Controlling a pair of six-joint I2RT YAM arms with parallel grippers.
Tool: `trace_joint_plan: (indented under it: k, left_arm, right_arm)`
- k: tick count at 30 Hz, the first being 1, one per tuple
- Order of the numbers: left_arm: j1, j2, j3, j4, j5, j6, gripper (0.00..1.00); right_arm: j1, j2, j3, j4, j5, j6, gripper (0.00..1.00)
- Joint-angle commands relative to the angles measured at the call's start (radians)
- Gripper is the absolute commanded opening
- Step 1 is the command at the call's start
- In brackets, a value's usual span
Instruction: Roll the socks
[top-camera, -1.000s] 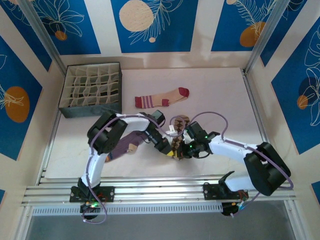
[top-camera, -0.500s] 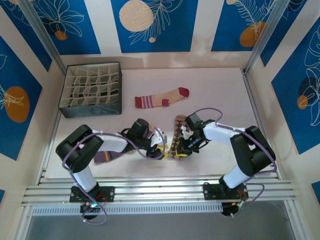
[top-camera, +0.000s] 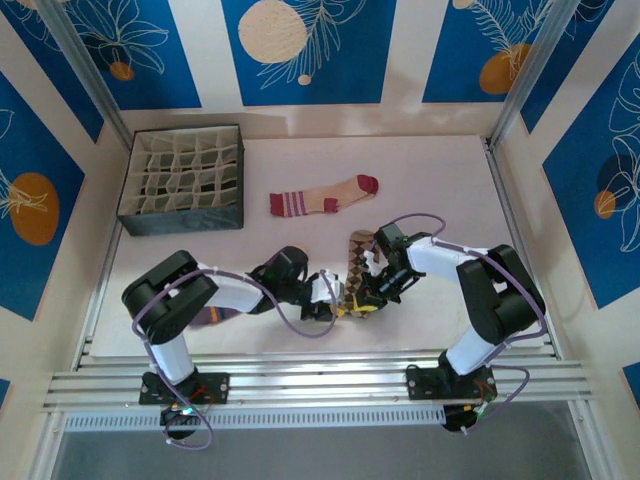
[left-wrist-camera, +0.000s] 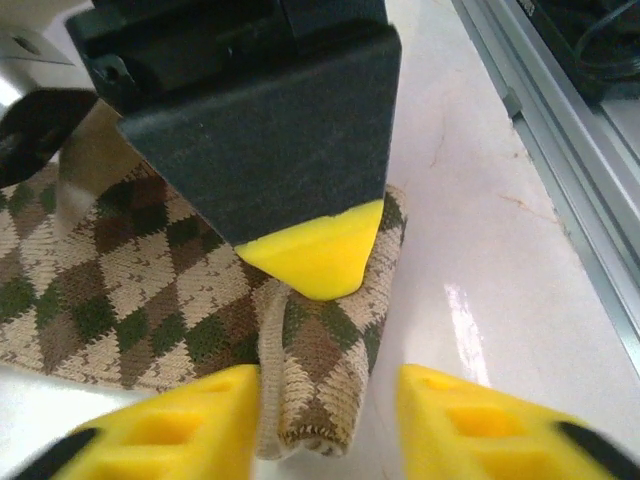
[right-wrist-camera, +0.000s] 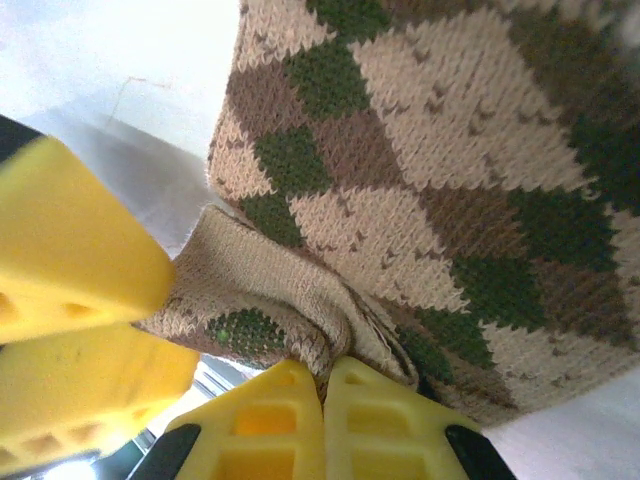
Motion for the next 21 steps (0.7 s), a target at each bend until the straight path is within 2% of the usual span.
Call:
trace_joint_plan:
  k: [1, 3, 5, 8, 10, 15, 21]
  left_arm:
    - [-0.008, 0.023, 0.038, -0.019, 0.049, -0.001, 0.14]
    - [-0.007, 0.03, 0.054, -0.047, 0.059, -0.017, 0.02]
    - [-0.008, 0.034, 0.065, -0.072, 0.067, -0.031, 0.0]
    - [-0.005, 0.035, 0.086, -0.118, 0.079, -0.068, 0.0]
    - [0.001, 0.045, 0.12, -0.172, 0.088, -0.112, 0.0]
    - [0.028, 0.11, 0.241, -0.336, 0.14, -0.24, 0.0]
    - [0.058, 0.17, 0.341, -0.456, 0.147, -0.363, 0.0]
  right_arm:
    - [-0.007, 0.003, 0.011, -0.038, -0.026, -0.029, 0.0]
    - [-0.007, -0.007, 0.006, -0.029, -0.035, -0.032, 0.01]
    - [-0.006, -0.03, -0.001, -0.018, -0.029, -0.029, 0.09]
    - [-0.011, -0.081, -0.026, 0.006, 0.006, -0.01, 0.35]
    - [-0.021, -0.114, -0.053, 0.029, 0.017, 0.008, 0.44]
    - [-0.052, -0.207, -0.123, 0.071, 0.048, 0.049, 0.46]
    - [-0.061, -0.251, -0.164, 0.085, 0.077, 0.064, 0.46]
